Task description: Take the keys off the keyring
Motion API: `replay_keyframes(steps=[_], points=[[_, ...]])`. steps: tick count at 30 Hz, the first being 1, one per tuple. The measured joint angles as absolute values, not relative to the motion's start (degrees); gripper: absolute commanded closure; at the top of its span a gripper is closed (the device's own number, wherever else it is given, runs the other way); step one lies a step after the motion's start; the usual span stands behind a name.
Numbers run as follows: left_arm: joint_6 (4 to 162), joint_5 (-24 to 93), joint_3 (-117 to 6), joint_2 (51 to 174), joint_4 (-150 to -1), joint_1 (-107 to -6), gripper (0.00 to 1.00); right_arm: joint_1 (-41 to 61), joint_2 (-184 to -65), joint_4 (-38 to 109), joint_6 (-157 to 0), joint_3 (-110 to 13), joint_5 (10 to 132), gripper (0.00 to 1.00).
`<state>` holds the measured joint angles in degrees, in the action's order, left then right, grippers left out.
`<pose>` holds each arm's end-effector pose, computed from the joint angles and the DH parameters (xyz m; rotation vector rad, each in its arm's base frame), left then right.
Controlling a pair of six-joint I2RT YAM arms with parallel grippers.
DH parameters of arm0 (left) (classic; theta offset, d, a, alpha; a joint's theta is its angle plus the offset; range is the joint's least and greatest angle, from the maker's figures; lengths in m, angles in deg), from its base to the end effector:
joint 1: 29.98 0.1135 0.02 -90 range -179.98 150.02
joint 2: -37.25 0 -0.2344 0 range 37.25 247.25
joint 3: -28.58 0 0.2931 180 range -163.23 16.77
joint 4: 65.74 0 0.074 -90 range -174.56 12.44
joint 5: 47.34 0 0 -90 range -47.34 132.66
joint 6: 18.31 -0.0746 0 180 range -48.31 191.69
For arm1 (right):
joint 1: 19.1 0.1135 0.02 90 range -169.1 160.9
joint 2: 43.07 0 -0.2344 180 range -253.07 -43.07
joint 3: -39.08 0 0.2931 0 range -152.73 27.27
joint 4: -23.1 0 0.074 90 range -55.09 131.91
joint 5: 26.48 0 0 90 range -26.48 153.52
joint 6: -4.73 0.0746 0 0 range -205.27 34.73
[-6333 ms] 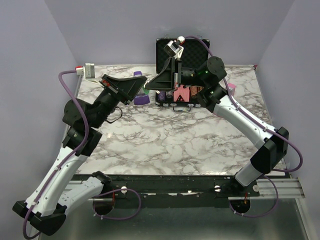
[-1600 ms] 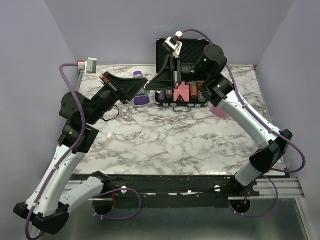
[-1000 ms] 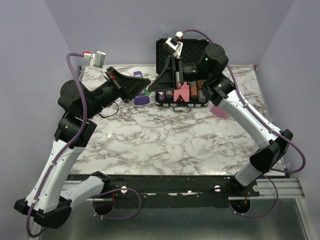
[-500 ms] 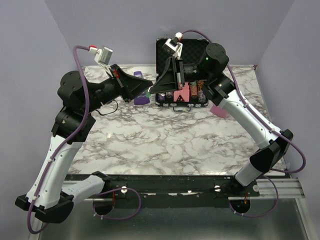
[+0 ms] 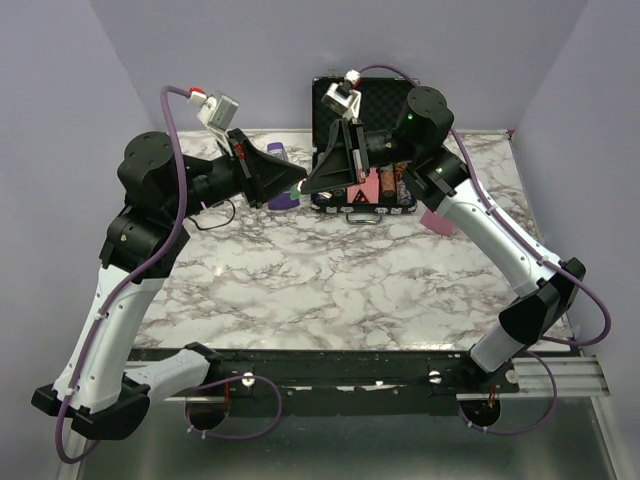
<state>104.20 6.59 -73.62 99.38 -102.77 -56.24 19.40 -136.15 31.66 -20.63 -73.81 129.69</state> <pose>0.2217 -0.1583 0.5165 0.4569 1.6120 -1.2695 0.2788 0.3089 0.4672 -0.8444 1.7803 2.0980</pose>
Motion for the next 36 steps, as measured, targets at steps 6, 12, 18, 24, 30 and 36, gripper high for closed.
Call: replay_keyframes(steps=[6, 12, 18, 24, 30, 36], points=[[102.91, 6.15, -73.99, 99.71, -103.99, -56.24, 0.99, 19.4, -136.45, 32.25, -20.85, -73.81, 130.39, 0.99], [102.83, 6.17, -74.56, 99.95, -104.91, -56.24, 0.82, 19.4, -136.45, 32.58, -20.85, -73.81, 130.52, 0.99], [103.22, 8.29, -75.46, 100.63, -106.44, -56.22, 0.55, 19.57, -136.45, 32.69, -20.87, -73.81, 130.57, 0.99], [104.92, 11.11, -75.46, 100.78, -107.34, -55.61, 0.28, 19.44, -136.43, 32.58, -20.85, -73.81, 130.52, 0.99], [106.63, 13.93, -75.2, 100.3, -107.82, -55.08, 0.06, 19.64, -136.41, 31.73, -20.85, -73.81, 130.44, 0.99], [110.28, 15.94, -72.25, 97.72, -105.72, -54.91, 0.01, 20.34, -136.47, 31.71, -21.31, -73.81, 128.54, 0.99]])
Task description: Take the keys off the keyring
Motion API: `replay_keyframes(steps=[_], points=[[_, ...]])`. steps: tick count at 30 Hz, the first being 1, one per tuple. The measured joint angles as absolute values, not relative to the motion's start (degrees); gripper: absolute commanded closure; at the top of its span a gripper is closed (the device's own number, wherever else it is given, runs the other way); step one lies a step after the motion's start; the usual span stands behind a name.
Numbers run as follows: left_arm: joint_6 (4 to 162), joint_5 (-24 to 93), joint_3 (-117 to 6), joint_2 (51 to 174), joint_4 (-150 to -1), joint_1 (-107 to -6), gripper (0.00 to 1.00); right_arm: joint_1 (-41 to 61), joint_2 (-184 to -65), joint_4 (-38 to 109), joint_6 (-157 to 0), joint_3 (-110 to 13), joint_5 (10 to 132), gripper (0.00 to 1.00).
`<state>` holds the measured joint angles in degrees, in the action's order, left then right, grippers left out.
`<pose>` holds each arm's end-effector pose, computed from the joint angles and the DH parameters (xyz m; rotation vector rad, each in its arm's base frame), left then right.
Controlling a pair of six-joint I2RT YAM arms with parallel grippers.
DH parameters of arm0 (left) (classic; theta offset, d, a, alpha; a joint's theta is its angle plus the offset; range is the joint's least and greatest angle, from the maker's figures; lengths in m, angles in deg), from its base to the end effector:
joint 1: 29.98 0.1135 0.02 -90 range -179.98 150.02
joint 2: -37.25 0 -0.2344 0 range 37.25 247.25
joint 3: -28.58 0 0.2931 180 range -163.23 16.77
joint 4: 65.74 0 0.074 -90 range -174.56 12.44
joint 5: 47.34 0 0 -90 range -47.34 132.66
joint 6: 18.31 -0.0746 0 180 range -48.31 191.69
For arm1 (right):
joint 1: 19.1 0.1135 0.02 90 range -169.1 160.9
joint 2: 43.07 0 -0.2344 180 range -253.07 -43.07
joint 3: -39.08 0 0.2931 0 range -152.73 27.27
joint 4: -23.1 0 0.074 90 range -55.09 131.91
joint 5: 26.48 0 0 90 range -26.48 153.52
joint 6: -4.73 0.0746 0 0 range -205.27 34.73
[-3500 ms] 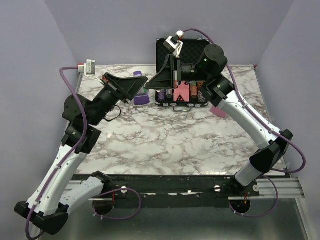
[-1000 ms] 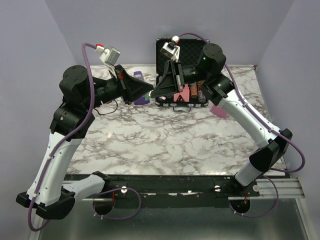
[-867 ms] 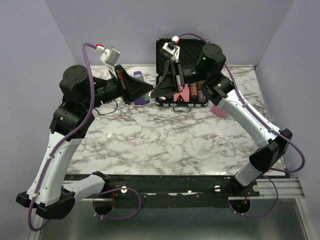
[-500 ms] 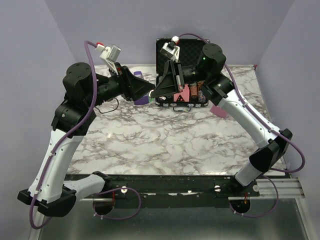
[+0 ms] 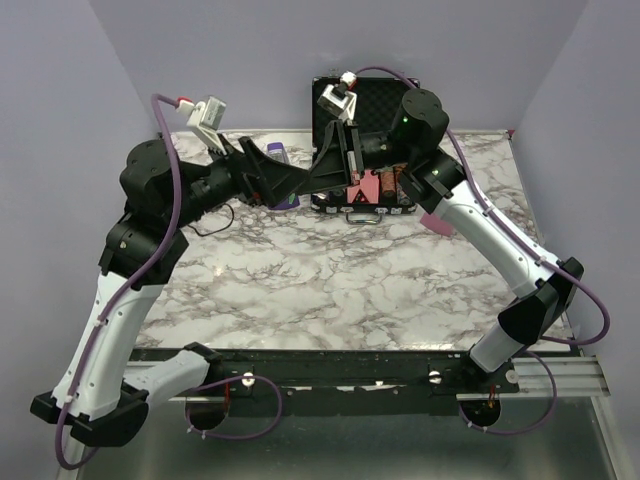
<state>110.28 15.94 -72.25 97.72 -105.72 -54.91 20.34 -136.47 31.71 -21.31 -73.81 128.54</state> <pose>0.2293 -0.1436 0.5082 0.1963 1.6928 -1.2129 0.2766 0.3151 0.4652 -0.8430 1.7762 2.0937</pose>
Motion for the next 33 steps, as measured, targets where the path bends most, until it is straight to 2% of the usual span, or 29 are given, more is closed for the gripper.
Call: replay_keyframes(steps=[4, 12, 15, 25, 33], points=[[113.54, 17.45, -66.87, 93.15, -101.61, -55.13, 0.01, 20.34, -136.47, 31.71, -21.72, -73.81, 126.07, 0.99], [121.32, 24.14, -50.76, 81.63, -86.68, -55.13, 0.15, 20.34, -136.47, 29.74, -20.79, -73.37, 122.07, 0.99], [124.42, 26.35, -46.32, 78.79, -81.5, -55.13, 0.17, 20.34, -136.47, 27.53, -19.45, -72.72, 121.3, 0.99], [132.94, 31.44, -37.86, 76.93, -67.3, -55.13, 0.25, 20.34, -136.5, 22.44, -15.63, -71.67, 120.8, 0.99], [134.58, 32.45, -38.13, 79.38, -62.07, -55.13, 0.39, 20.34, -136.5, 21.2, -14.16, -71.5, 120.8, 0.99]])
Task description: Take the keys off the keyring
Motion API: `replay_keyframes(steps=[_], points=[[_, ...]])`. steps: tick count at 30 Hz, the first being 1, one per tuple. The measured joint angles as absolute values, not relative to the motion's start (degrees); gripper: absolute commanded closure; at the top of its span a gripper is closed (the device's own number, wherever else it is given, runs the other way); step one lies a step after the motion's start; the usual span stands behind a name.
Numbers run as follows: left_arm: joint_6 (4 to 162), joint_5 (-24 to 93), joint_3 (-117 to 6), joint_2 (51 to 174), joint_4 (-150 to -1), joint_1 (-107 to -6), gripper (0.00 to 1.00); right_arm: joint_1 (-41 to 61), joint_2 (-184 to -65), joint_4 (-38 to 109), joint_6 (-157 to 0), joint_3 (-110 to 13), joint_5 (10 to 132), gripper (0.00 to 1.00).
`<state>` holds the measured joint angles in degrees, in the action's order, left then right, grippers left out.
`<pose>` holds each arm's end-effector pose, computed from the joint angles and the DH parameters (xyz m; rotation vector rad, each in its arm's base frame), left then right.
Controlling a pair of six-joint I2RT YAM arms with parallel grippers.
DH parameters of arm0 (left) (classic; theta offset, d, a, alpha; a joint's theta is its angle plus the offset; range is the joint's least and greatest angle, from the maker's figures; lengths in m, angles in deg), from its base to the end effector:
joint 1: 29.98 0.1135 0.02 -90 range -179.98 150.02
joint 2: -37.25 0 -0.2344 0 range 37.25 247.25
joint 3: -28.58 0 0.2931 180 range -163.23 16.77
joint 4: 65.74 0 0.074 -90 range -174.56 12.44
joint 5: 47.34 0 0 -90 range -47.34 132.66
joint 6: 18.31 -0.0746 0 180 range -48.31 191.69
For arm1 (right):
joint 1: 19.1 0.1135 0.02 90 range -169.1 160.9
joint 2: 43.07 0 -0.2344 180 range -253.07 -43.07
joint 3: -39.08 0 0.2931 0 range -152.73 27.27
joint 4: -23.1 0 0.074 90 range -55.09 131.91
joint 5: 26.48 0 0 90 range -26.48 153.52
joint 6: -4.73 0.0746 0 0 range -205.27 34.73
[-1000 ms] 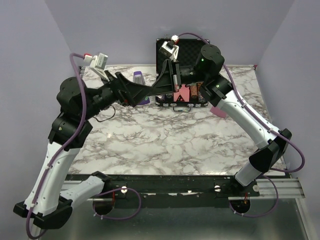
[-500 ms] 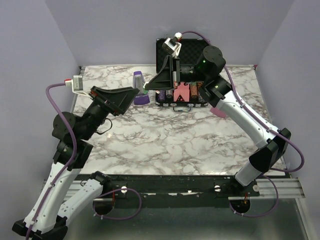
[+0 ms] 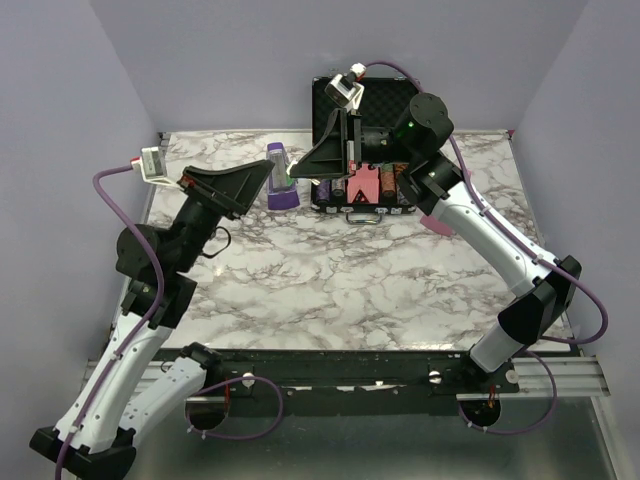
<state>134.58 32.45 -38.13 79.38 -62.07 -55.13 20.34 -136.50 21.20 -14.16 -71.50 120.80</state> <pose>0.2139 -0.1151 0.4624 -0.2172 1.1868 -1.4635 0.2862 0.3167 0.4712 -0.6689 1.6870 2.1094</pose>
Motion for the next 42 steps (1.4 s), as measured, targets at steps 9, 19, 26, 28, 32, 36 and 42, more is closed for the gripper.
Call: replay_keyframes(steps=[9, 19, 26, 28, 32, 36, 42], points=[[134.56, 31.59, -39.46, 82.51, -60.98, -55.24, 0.46, 20.51, -136.5, 21.02, -13.66, -71.45, 120.8, 0.99], [134.12, 30.59, -40.2, 83.99, -60.69, -56.0, 0.52, 20.58, -136.52, 21.04, -13.33, -71.45, 120.82, 0.99], [133.69, 29.98, -41.25, 85.22, -60.52, -56.42, 0.57, 20.58, -136.54, 21.3, -13.35, -71.45, 120.82, 0.99], [133.62, 29.95, -41.45, 85.39, -60.5, -56.63, 0.59, 20.58, -136.61, 21.41, -13.38, -71.45, 120.84, 0.99], [133.43, 29.87, -41.95, 85.59, -60.5, -56.74, 0.63, 20.58, -136.89, 21.52, -13.38, -71.45, 120.89, 0.99], [133.18, 29.63, -42.15, 85.59, -60.59, -56.83, 0.66, 20.58, -137.5, 21.96, -13.48, -71.93, 121.04, 0.99], [132.62, 28.9, -42.96, 85.7, -61.35, -57.01, 0.7, 20.58, -138.66, 23.07, -13.75, -73.72, 121.41, 0.99]])
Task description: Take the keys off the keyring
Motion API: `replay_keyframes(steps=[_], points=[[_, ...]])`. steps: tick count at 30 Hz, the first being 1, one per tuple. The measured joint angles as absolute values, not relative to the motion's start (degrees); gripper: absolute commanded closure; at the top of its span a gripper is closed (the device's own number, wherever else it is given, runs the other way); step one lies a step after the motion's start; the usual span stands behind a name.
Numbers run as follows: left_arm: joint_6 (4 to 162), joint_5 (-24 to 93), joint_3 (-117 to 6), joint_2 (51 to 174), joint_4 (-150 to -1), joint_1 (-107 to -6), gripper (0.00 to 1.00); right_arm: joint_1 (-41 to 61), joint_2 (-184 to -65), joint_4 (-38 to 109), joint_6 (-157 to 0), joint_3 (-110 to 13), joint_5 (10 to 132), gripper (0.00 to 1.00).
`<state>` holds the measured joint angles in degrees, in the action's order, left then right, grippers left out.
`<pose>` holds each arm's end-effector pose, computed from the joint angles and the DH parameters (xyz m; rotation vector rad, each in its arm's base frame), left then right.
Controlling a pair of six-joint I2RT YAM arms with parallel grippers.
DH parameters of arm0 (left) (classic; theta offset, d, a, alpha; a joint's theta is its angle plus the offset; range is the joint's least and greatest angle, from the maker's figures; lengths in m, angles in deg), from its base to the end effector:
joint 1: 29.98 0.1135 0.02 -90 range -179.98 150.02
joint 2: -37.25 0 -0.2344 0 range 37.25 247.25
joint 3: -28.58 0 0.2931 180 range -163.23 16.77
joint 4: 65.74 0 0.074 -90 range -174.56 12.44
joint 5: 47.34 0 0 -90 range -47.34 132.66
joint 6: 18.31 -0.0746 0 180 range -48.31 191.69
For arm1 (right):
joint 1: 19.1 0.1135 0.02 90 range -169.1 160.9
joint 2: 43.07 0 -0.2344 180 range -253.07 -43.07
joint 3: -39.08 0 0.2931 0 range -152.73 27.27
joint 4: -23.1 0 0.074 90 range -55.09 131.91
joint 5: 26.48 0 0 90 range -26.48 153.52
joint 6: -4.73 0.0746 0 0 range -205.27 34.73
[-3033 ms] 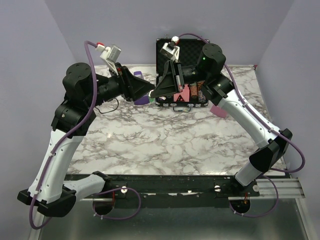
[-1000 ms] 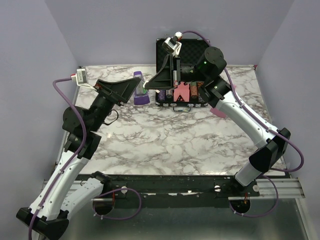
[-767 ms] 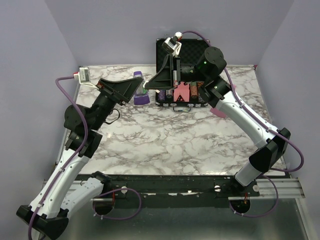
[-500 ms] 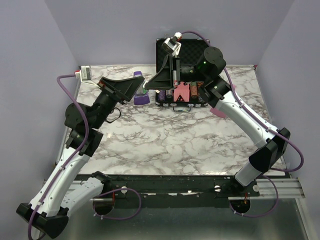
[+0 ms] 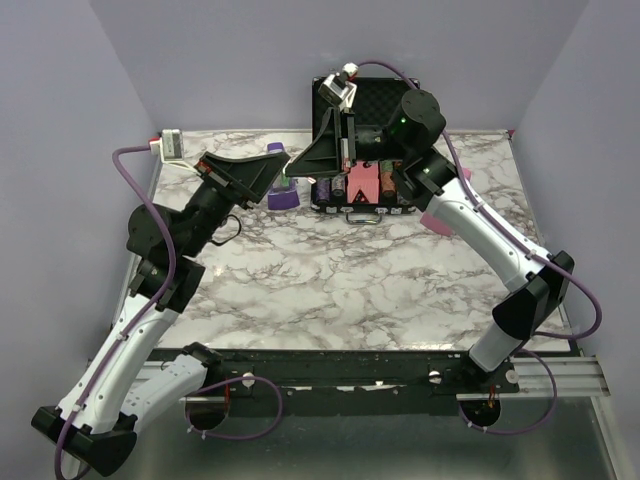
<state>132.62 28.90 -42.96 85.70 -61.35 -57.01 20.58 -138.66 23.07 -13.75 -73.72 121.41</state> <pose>0.2272 -0.1358 0.4714 -0.1228 1.2281 -1.4898 0.2916 0.3241 0.4672 -0.6633 1.7303 2.1228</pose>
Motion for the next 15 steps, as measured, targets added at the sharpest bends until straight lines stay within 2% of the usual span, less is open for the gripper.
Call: replay_keyframes(steps=[8, 15], points=[[132.14, 28.66, -43.18, 85.7, -63.21, -57.07, 0.77, 20.58, -139.12, 24.21, -13.79, -74.8, 121.67, 0.99], [131.79, 28.66, -43.24, 85.7, -63.58, -57.09, 0.97, 20.58, -139.21, 24.76, -14.29, -74.82, 121.76, 0.99]])
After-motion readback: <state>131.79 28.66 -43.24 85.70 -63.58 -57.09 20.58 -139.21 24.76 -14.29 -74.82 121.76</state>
